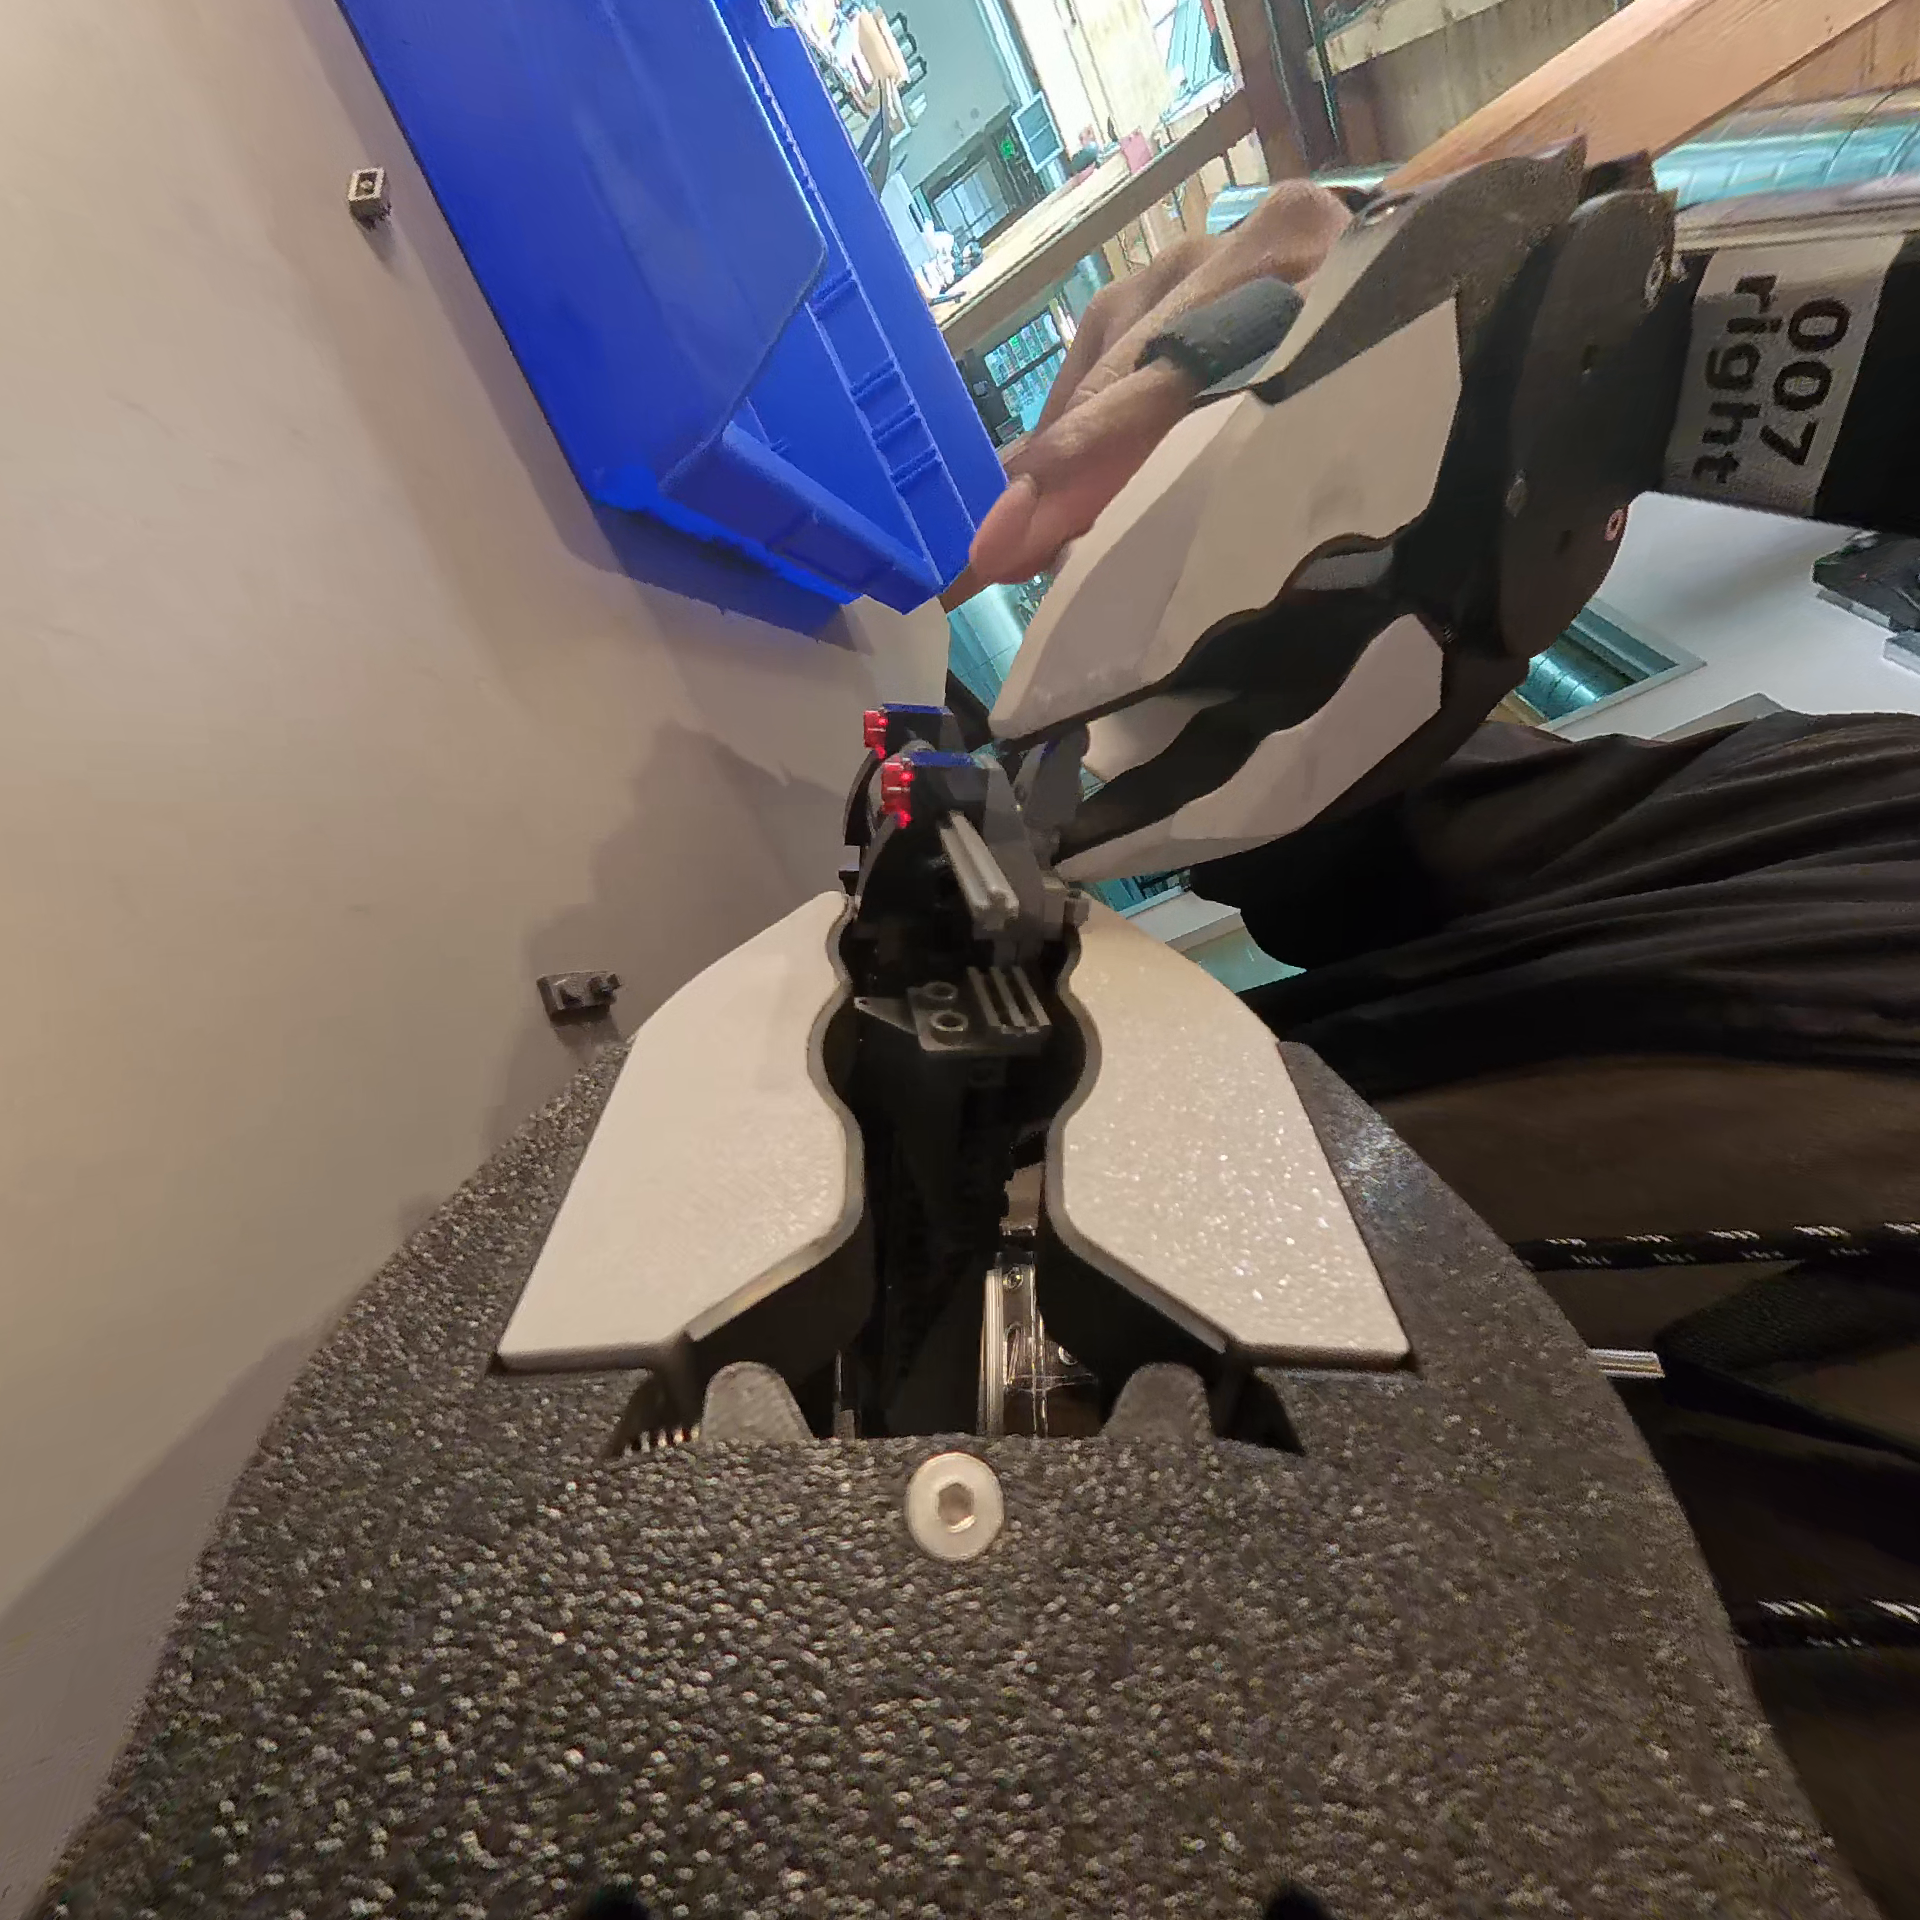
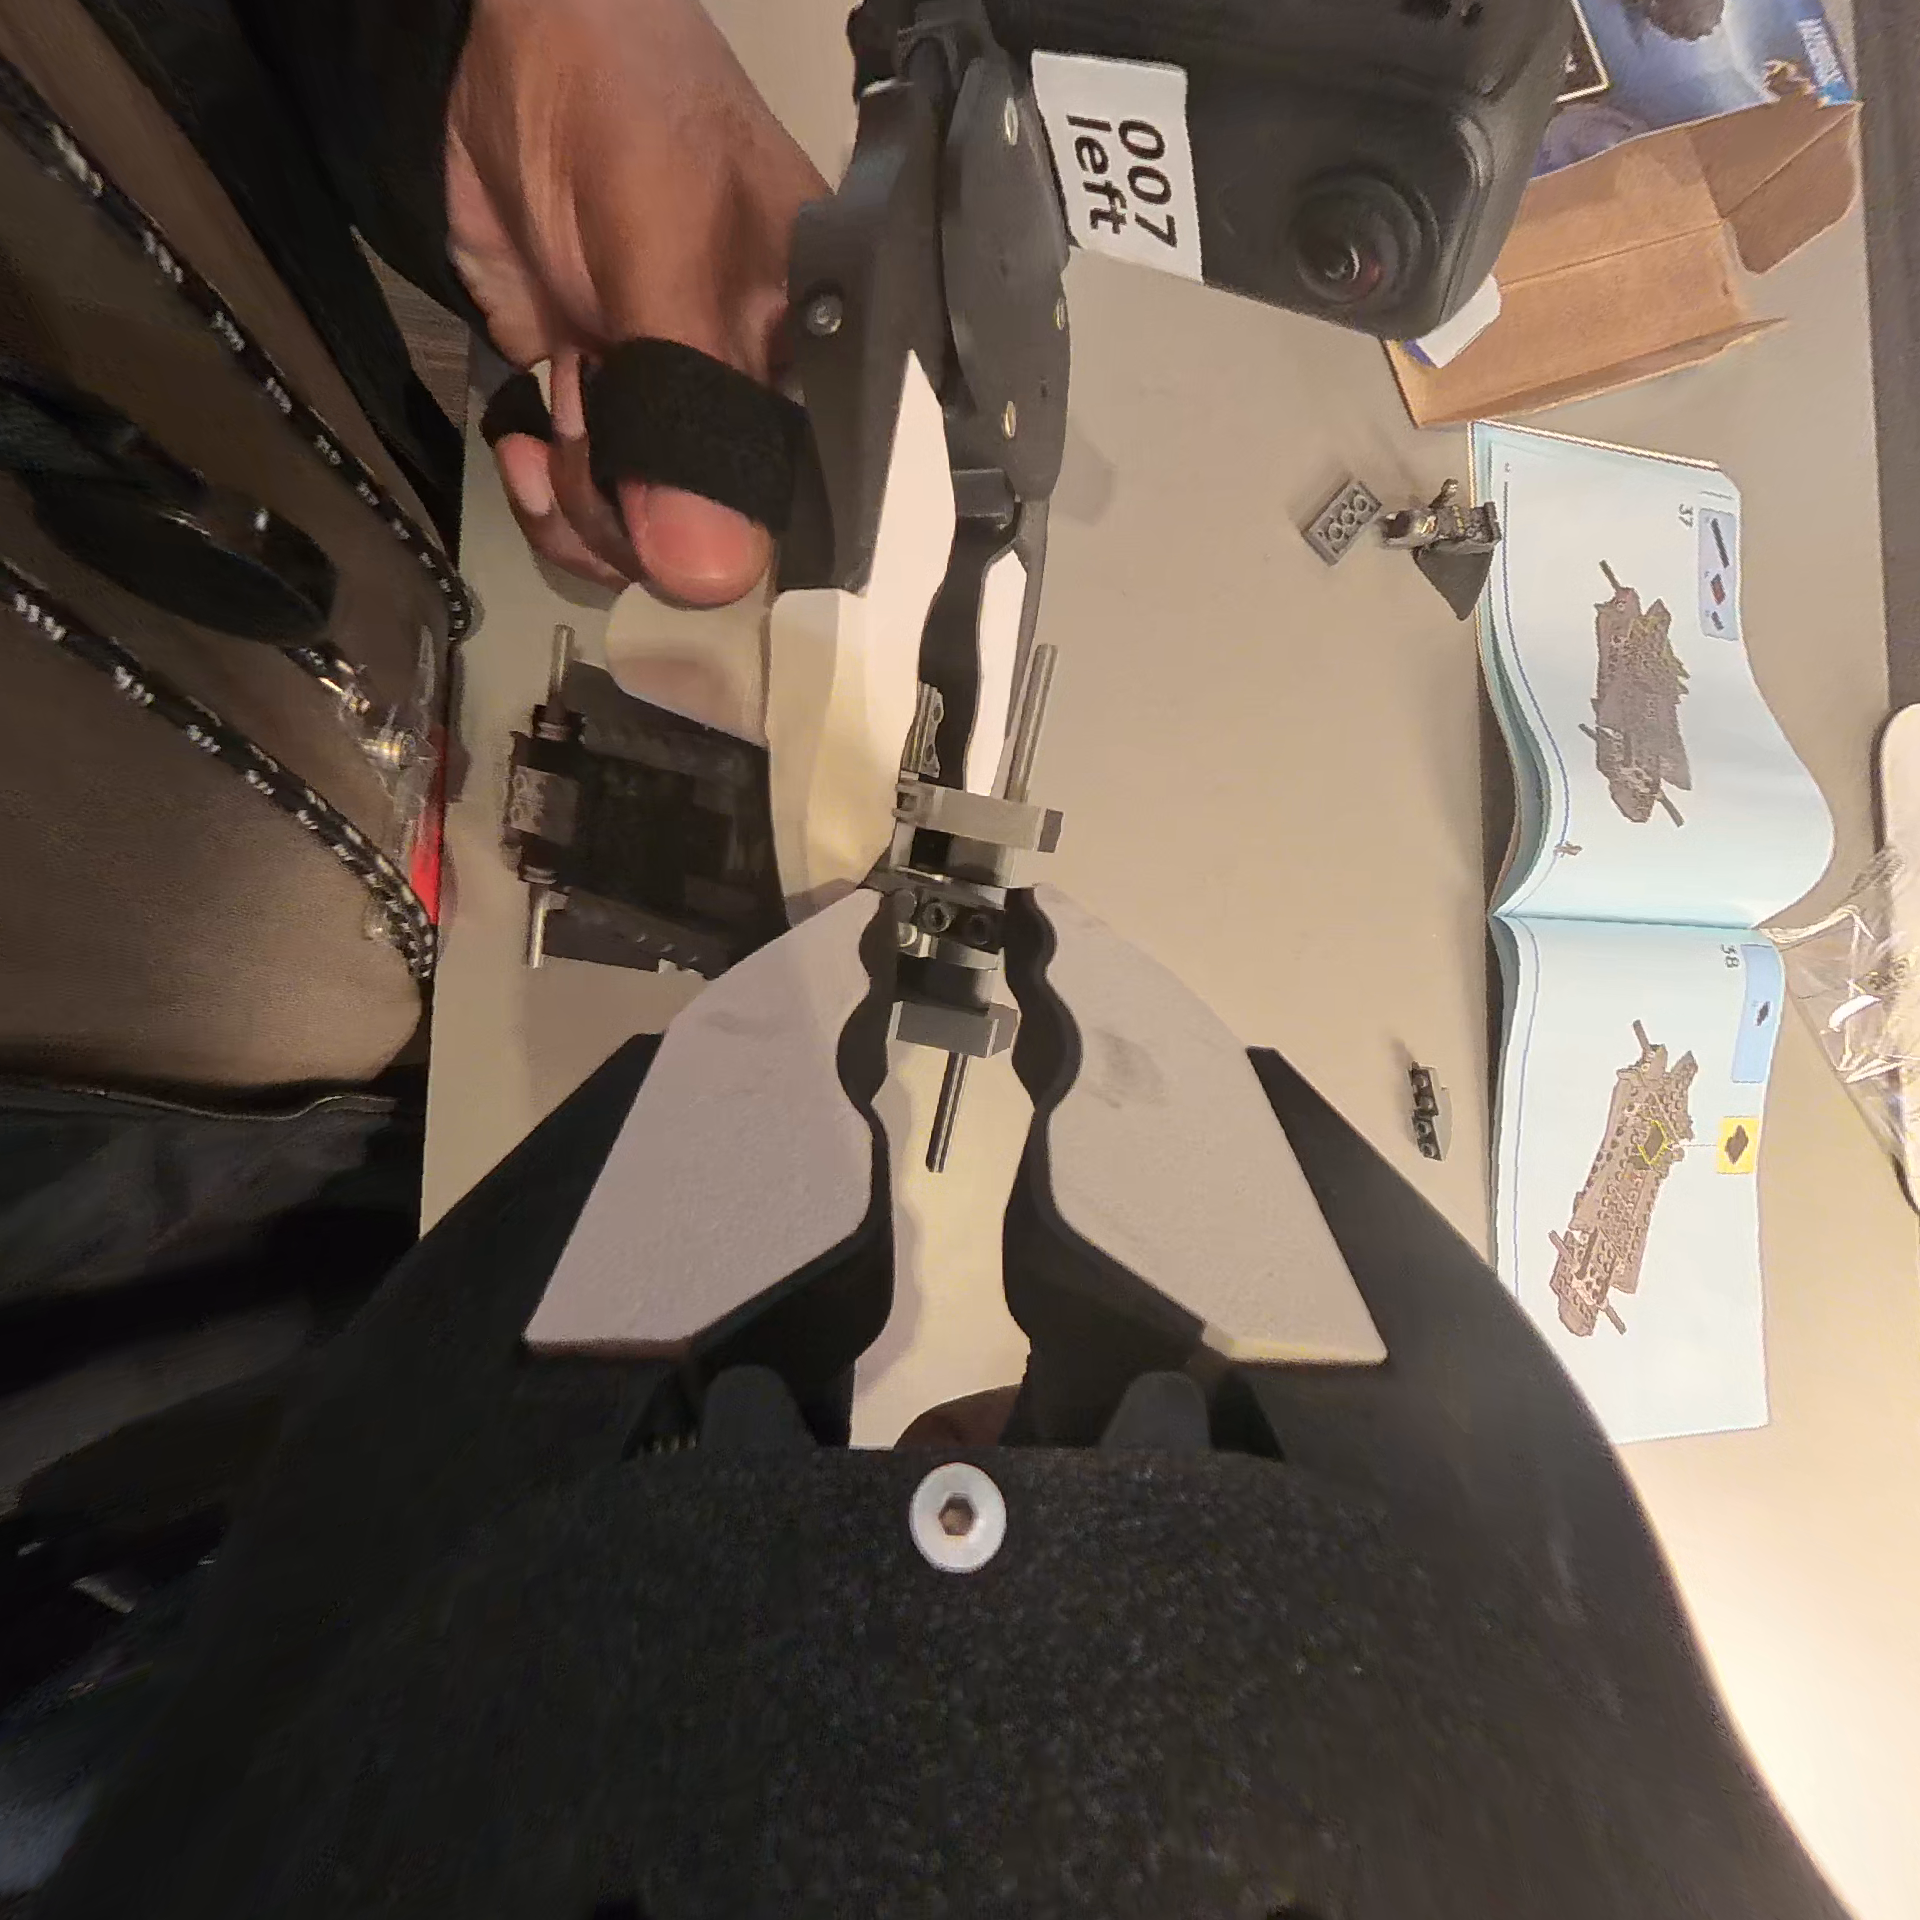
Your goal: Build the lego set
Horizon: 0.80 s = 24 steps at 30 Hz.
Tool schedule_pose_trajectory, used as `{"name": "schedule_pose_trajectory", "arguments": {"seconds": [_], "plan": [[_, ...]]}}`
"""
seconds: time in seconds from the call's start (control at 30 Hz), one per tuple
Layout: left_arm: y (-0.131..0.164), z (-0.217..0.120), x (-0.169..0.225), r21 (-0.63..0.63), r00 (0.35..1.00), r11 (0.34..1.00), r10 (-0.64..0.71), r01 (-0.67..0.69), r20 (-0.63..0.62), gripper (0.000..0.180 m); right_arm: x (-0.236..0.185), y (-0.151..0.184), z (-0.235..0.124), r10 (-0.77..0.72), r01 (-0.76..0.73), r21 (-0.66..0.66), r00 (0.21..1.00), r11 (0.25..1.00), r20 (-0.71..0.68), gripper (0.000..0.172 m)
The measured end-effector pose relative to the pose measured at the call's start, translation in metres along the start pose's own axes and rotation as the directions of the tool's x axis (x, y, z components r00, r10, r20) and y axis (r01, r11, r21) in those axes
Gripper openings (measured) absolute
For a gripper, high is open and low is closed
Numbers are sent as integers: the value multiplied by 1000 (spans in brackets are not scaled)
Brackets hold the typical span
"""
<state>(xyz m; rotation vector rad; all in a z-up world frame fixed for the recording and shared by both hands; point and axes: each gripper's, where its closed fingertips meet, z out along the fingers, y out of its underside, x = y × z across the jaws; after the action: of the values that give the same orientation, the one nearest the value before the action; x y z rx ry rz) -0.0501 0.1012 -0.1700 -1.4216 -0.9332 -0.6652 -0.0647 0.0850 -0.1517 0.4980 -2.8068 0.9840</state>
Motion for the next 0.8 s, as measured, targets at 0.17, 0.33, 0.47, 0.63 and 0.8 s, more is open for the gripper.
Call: {"name": "schedule_pose_trajectory", "arguments": {"seconds": [0.17, 0.33, 0.47, 0.63, 0.8], "plan": [[1, 1, 4, 7, 1000, 1000, -9, 10, -24, 42, -4, 4, 2, -28, 26, -29, 998, 999, -54, 20], [5, 2, 3, -8, 1000, 1000, 5, -5, -7, 45, -5, 6, 3, -37, 33, -39, 995, 999, -97, 20], [7, 3, 3, -37, 998, 998, 55, -54, 25, 46, -6, 8, 2, -19, 15, -46, 996, 999, -92, 19], [5, 4, 2, -40, 996, 997, 75, -74, 45, 45, -5, 10, 1, 58, -61, -48, 997, 997, -56, 19], [5, 5, 0, -39, 996, 997, 69, -66, 64, 39, -5, 10, 0, 52, -55, -59, 998, 997, -45, 19]]}}
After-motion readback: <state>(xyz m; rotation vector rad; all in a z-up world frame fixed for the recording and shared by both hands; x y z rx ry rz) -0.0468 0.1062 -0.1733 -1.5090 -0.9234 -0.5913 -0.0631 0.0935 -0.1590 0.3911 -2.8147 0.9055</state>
